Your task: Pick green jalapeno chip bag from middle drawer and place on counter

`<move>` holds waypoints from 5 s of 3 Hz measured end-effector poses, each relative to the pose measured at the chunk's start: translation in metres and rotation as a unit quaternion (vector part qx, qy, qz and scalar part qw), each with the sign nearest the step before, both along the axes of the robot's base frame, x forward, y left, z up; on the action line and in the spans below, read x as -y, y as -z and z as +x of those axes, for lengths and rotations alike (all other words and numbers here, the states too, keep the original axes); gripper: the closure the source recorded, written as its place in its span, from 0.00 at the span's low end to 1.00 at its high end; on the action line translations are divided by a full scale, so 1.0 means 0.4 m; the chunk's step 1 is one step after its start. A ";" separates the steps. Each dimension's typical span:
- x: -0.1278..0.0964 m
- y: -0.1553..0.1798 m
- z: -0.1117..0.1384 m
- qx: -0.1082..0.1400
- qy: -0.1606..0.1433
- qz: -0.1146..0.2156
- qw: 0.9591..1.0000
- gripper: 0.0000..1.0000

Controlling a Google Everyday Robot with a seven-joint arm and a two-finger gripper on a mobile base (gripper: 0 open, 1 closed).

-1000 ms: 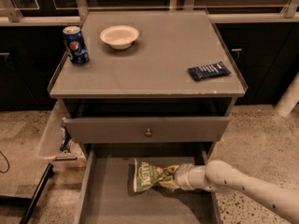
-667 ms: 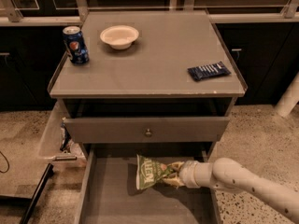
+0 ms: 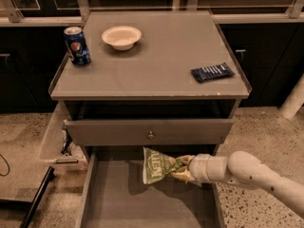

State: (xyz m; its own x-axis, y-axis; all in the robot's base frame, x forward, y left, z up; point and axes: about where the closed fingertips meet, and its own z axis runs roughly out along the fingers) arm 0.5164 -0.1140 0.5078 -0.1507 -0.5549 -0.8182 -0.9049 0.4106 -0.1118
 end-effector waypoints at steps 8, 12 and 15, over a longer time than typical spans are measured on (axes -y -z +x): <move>-0.127 -0.674 -0.039 0.138 -0.129 -0.054 0.980 1.00; -0.115 -0.948 0.156 0.163 -0.098 0.013 0.982 1.00; -0.167 -0.995 0.410 0.140 -0.064 0.044 0.987 1.00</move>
Offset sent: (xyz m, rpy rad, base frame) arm -0.0337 0.0017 0.1020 -0.0921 -0.0963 0.1783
